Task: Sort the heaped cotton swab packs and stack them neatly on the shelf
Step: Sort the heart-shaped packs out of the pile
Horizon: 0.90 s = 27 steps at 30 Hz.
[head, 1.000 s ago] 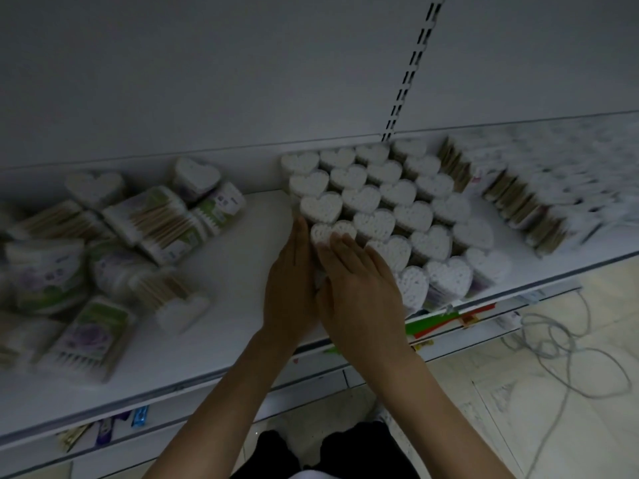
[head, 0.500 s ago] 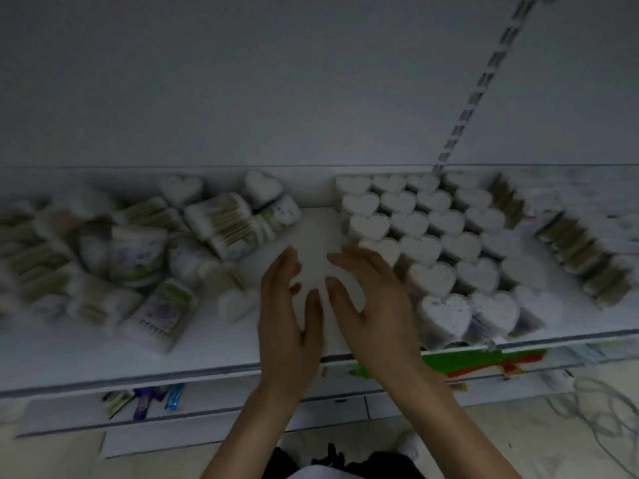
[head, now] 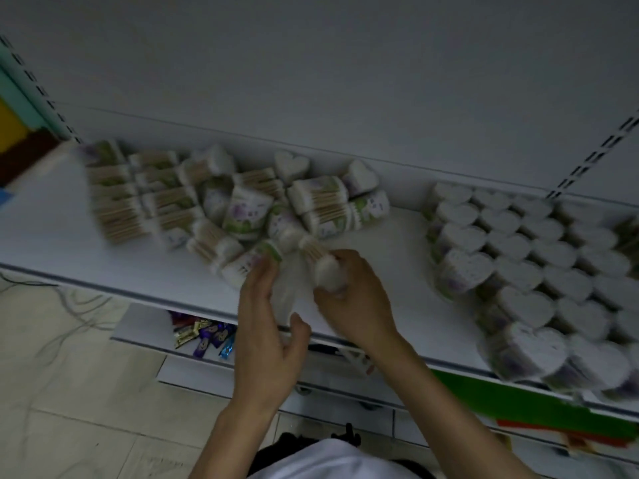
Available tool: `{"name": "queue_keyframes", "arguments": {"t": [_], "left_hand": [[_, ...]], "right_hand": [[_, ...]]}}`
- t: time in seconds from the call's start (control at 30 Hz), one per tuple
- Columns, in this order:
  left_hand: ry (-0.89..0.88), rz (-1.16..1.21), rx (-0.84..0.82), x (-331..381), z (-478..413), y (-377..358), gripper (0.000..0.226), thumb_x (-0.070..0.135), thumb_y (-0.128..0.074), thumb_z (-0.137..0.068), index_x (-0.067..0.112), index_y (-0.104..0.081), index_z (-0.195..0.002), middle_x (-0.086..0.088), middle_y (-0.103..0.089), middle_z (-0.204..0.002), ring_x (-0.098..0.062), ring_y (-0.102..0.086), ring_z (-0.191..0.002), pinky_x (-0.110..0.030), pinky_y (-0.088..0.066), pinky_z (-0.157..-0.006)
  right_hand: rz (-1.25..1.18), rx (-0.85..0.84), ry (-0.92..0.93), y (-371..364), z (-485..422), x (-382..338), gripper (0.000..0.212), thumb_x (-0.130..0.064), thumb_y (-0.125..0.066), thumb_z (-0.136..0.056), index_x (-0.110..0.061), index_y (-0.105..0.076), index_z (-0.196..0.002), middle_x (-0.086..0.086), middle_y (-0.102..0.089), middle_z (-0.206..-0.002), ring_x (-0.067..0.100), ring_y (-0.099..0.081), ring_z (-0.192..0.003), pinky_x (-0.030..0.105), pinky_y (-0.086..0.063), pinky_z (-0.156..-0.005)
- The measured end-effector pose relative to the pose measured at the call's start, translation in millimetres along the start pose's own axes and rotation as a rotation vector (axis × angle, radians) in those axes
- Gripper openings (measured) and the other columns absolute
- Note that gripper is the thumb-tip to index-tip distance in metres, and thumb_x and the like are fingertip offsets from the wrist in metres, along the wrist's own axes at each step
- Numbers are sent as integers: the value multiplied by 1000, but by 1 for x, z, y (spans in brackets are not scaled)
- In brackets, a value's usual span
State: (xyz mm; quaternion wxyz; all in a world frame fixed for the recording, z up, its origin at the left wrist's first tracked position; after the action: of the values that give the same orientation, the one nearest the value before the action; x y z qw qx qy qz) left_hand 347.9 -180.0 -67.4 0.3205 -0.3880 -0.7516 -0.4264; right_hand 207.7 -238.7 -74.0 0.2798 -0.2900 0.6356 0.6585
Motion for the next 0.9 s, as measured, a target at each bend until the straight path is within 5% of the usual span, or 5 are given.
{"name": "queue_keyframes", "arguments": {"t": [0.17,0.33,0.5,0.73,0.9], "left_hand": [[20,-29,-307,12,-17,-47,92,28,-79,-78,27,-20,-150,2,-30,-154,-9,-30,-139,-31,-30,-114],[111,109,-462,36,-15,-101,64,45,-68,-79,26,-44,-134,17,-53,-119,7,-50,-106,3,-34,-86],[66,85,-535,36,0,-127,34,17,-64,-90,38,-43,-106,32,-49,-93,10,-53,-82,2,-37,-73],[109,265,-710,55,16,-167,60,56,-53,-77,33,-42,-132,21,-51,-122,10,-51,-106,-1,-35,-90],[15,286,-702,56,12,-175,71,46,-59,-81,38,-18,-139,9,-32,-143,4,-41,-124,-7,-33,-101]], "right_hand": [[112,194,89,62,42,-20,68,-37,-63,-83,-21,-35,-143,-3,-47,-128,13,-50,-110,28,-44,-81],[573,426,29,85,62,-4,59,-39,-56,-82,-12,-49,-134,14,-57,-127,31,-55,-109,41,-51,-81],[584,509,162,85,89,9,35,-29,-59,-84,-9,-69,-111,9,-68,-112,27,-63,-104,32,-36,-92],[579,550,33,109,102,31,40,-27,-48,-85,-5,-69,-111,11,-67,-116,26,-62,-110,30,-40,-96],[637,572,14,119,98,39,34,-19,-59,-80,-6,-69,-110,9,-68,-113,25,-64,-107,30,-41,-95]]}}
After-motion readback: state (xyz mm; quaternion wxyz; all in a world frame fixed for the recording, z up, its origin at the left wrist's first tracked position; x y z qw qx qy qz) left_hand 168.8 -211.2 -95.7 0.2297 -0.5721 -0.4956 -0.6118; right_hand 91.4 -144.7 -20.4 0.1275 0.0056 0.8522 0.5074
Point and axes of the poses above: each hand's wrist, its own z-axis away from the middle knuckle, its own y-axis out of the back of the hand, x = y × z, the point moved 7 cm from there along -z, towards the middle knuckle
